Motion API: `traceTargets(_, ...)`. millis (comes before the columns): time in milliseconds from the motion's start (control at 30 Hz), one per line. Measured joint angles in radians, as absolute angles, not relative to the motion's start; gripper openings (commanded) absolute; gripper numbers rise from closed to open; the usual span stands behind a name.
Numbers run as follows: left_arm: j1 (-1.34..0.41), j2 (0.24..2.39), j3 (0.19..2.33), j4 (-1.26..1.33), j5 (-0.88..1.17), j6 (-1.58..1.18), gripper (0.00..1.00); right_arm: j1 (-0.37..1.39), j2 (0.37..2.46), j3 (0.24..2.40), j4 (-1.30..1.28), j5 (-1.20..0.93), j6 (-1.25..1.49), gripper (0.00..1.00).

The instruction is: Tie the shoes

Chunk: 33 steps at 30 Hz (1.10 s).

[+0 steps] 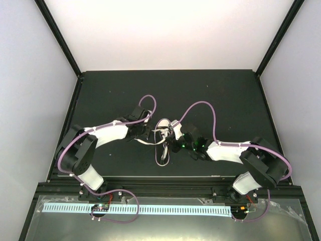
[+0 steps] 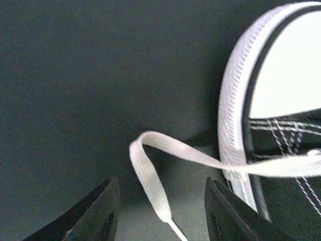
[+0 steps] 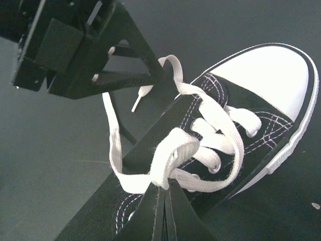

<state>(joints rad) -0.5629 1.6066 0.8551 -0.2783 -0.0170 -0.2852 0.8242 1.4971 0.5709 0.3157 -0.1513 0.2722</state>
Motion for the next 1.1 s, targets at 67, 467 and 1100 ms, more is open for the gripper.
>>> traceTargets(67,-0.563,1.624,0.872,-0.284,-0.043,-0.277,0.47,0.824,1.497,0.571,0.316,-0.151,0.273,0.02)
traceTargets(467,-0.562,1.745,0.934,-0.292,-0.057,-0.237,0.17,0.824,1.499,0.572,0.315,-0.152,0.273,0.02)
traceTargets(1100,-0.562,1.404,0.824,-0.344,-0.036,-0.286,0.01,0.824,1.499,0.588,0.307,-0.152,0.313,0.02)
